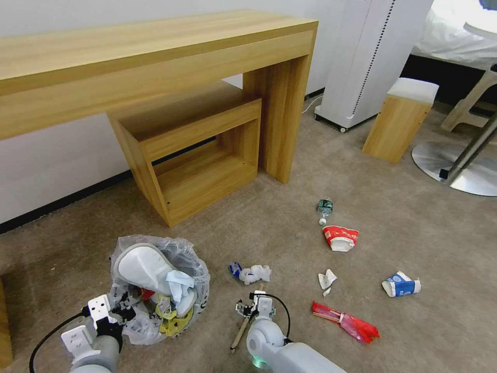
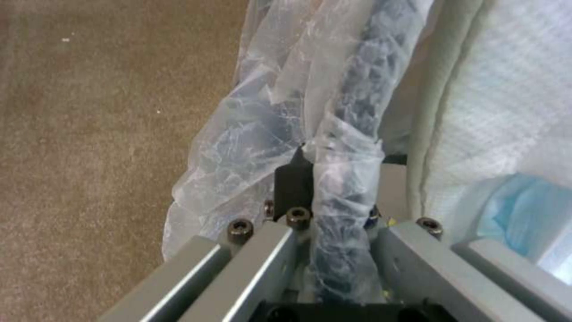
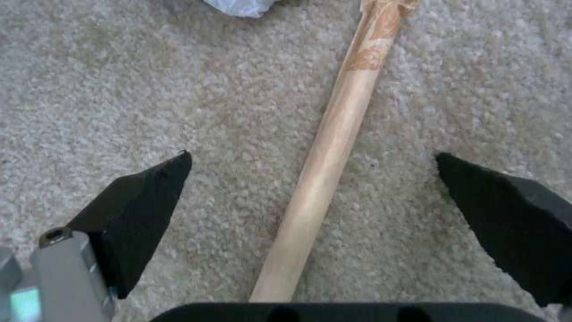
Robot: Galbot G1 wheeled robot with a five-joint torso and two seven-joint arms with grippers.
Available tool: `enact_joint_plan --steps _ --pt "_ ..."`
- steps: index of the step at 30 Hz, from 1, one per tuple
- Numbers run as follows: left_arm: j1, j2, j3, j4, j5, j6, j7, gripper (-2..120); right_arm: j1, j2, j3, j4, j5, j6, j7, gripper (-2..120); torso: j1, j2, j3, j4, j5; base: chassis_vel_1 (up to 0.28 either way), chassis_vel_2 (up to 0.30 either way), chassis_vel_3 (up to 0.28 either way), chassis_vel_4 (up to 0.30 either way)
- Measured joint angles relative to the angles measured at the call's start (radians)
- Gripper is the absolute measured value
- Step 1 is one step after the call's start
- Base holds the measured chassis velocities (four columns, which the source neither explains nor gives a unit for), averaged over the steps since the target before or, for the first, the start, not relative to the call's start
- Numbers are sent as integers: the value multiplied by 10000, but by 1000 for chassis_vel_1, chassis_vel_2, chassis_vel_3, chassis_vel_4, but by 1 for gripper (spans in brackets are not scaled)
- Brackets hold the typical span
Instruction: Pick up the trash bin and place the garbage on the floor into it.
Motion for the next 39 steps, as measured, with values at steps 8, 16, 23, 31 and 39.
enact_joint_plan --steps 8,16,23,31,39 --pt "-89 -23 60 116 -8 0 0 0 14 144 -100 -311 -155 89 34 100 -1 4 -1 1 0 0 0 0 0" --pt "-132 -10 100 184 -29 0 33 0 -14 34 -198 -239 -342 63 93 100 0 -3 4 6 9 0 0 0 0" --pt "-179 13 143 207 -29 -5 62 0 -57 -103 -213 -23 -392 5 208 87 0 -3 4 2 5 0 0 0 0" --pt "-272 99 198 289 -49 -14 68 0 -28 -170 -192 33 -392 -15 213 80 1 -3 4 1 2 0 0 0 0" --pt "-343 177 207 330 -99 -21 62 0 48 -140 -195 -48 -392 -11 205 78 2 -3 4 2 2 0 0 0 0"
